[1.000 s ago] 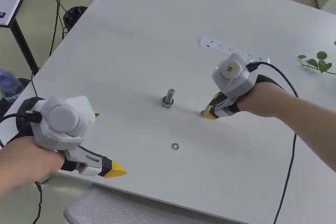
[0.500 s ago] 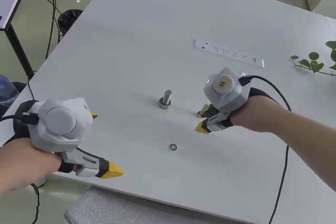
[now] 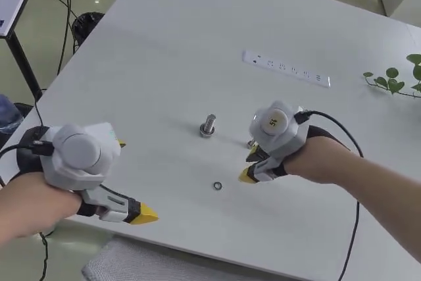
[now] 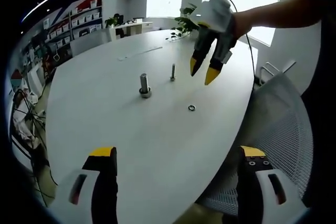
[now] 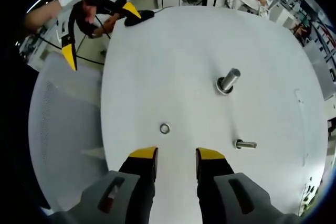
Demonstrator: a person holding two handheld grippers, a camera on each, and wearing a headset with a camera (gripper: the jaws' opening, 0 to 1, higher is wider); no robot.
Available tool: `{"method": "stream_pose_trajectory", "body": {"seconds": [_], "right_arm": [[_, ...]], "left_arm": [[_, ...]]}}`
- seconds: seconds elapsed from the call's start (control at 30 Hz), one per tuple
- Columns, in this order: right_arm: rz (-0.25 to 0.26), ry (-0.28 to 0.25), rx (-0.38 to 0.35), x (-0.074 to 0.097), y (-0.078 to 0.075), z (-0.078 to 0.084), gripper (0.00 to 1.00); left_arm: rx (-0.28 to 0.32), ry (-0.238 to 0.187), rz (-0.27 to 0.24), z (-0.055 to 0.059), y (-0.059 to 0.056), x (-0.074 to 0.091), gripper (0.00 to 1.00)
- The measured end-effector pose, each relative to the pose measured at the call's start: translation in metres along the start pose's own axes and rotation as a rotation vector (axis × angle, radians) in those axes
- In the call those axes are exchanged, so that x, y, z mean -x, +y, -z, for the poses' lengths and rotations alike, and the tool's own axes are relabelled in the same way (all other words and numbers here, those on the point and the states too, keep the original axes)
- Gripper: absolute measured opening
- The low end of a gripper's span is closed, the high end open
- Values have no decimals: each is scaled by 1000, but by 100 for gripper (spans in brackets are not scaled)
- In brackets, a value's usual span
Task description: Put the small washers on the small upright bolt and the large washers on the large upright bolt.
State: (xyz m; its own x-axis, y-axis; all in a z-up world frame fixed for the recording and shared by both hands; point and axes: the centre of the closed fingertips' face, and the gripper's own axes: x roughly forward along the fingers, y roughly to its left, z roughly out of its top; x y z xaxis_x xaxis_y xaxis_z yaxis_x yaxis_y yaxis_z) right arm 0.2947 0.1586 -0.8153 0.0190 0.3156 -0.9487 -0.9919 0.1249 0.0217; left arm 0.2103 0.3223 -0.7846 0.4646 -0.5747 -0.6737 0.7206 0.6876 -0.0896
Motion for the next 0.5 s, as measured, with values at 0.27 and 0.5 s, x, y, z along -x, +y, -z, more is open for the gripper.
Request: {"method": "stream_pose_trajectory", "body": {"seconds": [0.27,0.5], "right_arm": [[-18,-9,13,-11,15,-5,35],[-17,-8,17,-23,18,-7,34]], "left_arm": [[2,1,-1,0,-1,0,98],[5,1,4,0,-3,-2,96]]}}
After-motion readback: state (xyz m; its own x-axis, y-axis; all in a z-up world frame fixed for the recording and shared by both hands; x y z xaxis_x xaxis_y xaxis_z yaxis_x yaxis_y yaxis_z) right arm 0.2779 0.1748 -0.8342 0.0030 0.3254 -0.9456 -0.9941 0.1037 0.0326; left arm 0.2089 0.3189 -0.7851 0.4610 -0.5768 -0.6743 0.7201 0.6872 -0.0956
